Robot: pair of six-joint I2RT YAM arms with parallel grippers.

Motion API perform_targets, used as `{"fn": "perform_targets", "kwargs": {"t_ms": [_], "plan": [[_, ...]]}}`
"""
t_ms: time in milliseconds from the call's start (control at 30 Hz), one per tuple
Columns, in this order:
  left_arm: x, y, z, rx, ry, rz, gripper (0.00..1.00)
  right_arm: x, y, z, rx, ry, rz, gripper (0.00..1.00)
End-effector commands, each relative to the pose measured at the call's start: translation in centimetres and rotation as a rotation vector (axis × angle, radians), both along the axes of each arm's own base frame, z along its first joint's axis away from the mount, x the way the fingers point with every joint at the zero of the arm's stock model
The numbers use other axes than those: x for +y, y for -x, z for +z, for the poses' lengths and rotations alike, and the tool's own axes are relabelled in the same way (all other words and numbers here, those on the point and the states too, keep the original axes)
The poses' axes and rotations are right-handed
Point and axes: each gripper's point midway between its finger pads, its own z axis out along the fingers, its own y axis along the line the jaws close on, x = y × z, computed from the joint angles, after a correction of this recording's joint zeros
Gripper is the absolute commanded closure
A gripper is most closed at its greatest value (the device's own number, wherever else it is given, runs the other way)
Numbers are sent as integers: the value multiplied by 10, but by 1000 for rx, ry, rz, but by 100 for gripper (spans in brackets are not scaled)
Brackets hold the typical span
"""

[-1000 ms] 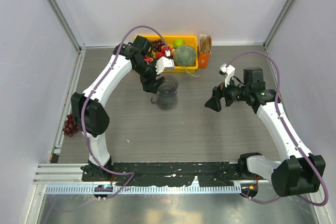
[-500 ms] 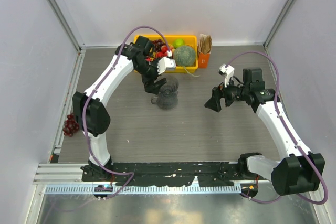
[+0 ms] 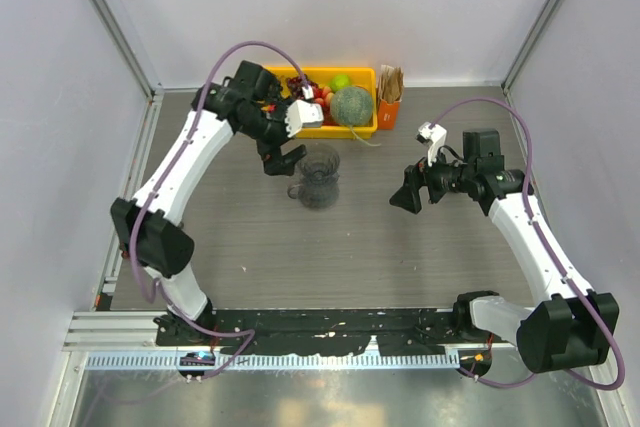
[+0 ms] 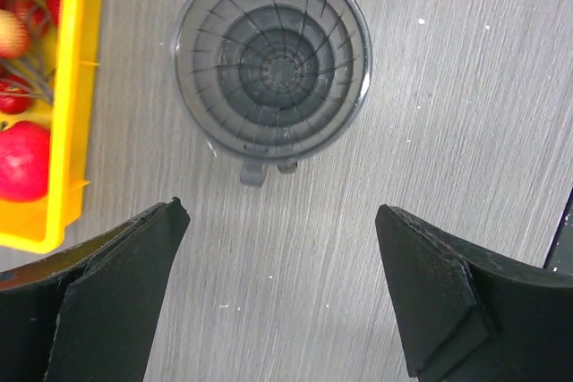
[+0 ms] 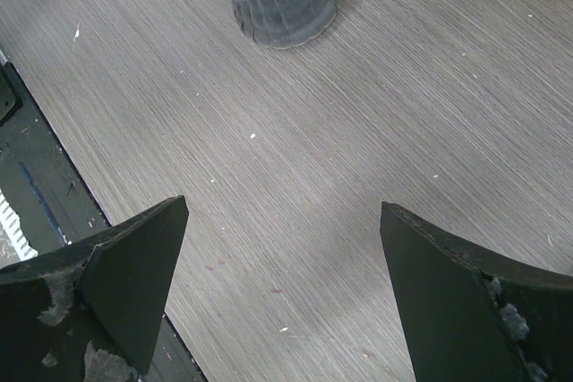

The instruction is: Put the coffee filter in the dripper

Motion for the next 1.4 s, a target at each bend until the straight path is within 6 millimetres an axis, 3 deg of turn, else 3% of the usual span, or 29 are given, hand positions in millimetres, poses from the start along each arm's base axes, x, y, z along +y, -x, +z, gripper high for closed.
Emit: {"fn": "perform_targets", "kwargs": {"t_ms": [0,233,400,500,667,867,1000,1167,1300,1367], "plan": [[17,23,47,-75,103,56,1,-1,0,16,-70,-8,3,4],[53,38,71,-144,243,269,1,-6,-4,23,-104,18,-24,5],[85,43,73,-179,353,471,1,-14,-9,26,-132,57,-56,4],[108,44,61,-165,411,619,1,-19,-9,28,-137,82,-70,4],[141,50,26,-157,365,769,0,-26,-10,27,-140,117,-95,4],[186,66,-23,-36,213,817,1,-27,-8,20,-125,127,-92,5],[202,63,-37,-7,152,815,1,-28,-14,16,-110,140,-101,5],[199,51,-28,-16,185,789,1,-34,-45,23,-135,147,-181,5],[195,40,-23,-4,221,790,1,-44,-90,28,-153,182,-283,3],[193,38,-21,4,235,790,1,-51,-118,47,-200,180,-366,0]]}}
